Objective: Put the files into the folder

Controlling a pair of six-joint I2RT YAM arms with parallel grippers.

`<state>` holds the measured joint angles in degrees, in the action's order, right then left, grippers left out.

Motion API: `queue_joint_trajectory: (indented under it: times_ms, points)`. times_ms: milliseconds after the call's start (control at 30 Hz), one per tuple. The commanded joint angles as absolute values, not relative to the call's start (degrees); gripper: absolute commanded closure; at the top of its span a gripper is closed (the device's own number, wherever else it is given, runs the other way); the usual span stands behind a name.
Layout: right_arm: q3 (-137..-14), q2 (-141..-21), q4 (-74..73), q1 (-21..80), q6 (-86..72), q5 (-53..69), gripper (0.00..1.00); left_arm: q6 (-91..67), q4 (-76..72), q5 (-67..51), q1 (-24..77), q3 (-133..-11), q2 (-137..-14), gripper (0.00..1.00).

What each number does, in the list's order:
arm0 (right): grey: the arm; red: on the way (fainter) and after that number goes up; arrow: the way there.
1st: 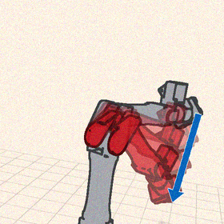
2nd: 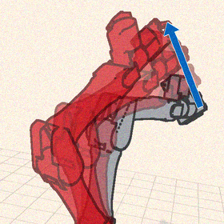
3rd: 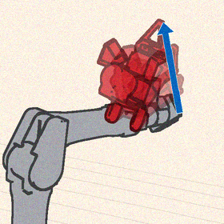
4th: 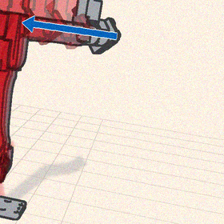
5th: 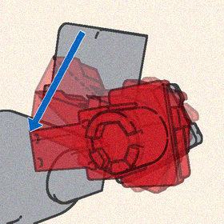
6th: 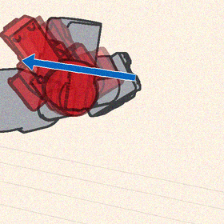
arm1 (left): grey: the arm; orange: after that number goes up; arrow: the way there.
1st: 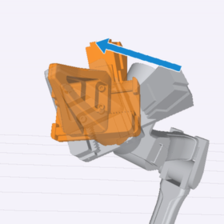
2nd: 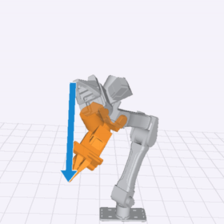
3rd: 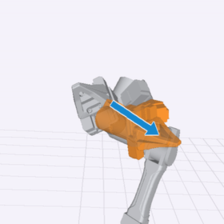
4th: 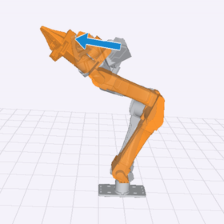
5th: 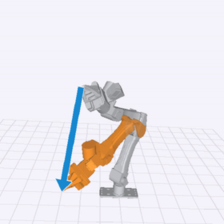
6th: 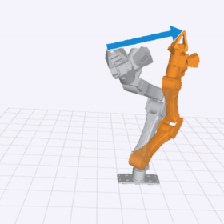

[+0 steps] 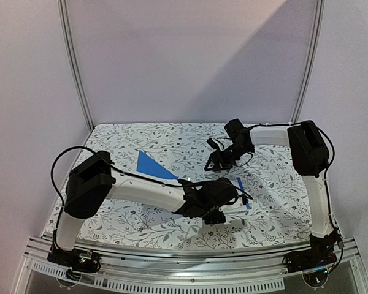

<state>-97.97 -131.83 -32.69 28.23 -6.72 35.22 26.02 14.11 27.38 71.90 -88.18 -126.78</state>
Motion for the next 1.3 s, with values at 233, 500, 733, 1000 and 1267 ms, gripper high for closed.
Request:
queue_joint_trajectory:
  times_ms: [233,500,733,1000,1267]
  points:
    - [-96.9,-133.7,-40.1,29.2,-4.5,33.5,0.46,23.2,16.3,20.7,68.1,-89.3,-127.9,0.03]
    - [-96.9,-134.1,-40.2,29.3,-4.5,33.8,0.46,22.5,17.2,20.0,68.1,-89.0,-128.0,0.04]
    - [-96.2,-131.4,-38.0,29.3,-5.3,31.5,0.42,22.7,18.5,18.6,68.3,-89.8,-126.2,0.04]
    - [-95.9,-126.9,-31.0,25.9,-11.1,34.4,0.36,23.7,22.4,17.3,70.4,-95.9,-121.6,0.03]
    - [-87.8,-116.2,-22.8,23.1,-15.3,30.5,0.33,12.8,27.2,22.1,67.3,-101.6,-113.0,0.00]
